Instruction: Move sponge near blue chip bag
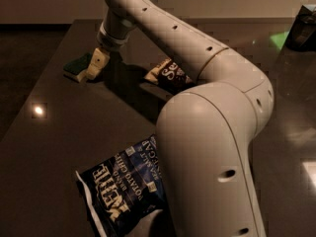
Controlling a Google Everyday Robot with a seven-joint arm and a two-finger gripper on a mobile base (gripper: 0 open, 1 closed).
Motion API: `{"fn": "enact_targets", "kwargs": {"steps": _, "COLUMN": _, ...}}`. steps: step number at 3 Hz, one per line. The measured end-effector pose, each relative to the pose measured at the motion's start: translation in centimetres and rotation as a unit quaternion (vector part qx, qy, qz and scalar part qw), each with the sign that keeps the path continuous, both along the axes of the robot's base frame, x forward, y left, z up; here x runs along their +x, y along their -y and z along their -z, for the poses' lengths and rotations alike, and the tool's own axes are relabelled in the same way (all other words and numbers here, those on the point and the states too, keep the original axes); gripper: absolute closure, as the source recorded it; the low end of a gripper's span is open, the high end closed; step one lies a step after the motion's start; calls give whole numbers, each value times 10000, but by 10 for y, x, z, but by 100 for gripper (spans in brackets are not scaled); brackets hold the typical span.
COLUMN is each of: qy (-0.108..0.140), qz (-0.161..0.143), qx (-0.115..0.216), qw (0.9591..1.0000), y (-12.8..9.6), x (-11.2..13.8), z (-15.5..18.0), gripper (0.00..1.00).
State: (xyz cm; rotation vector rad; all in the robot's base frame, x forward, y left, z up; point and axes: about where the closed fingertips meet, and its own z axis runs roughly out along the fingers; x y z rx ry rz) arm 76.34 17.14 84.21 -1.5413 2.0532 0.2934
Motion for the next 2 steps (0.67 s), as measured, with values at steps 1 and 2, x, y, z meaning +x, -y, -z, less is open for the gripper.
{"fn": "enact_targets", "kwargs": {"steps": 1, "qy": -132, "qz": -129, "qx": -22, "qw": 9998, "y": -6, "x": -7, "z": 6, "gripper": 0}}
{"fn": "enact_targets", "kwargs": {"steps": 2, "qy": -191, "qz": -228, "qx": -26, "qw": 9996, "y": -11, "x": -13, "z": 9, "gripper": 16}}
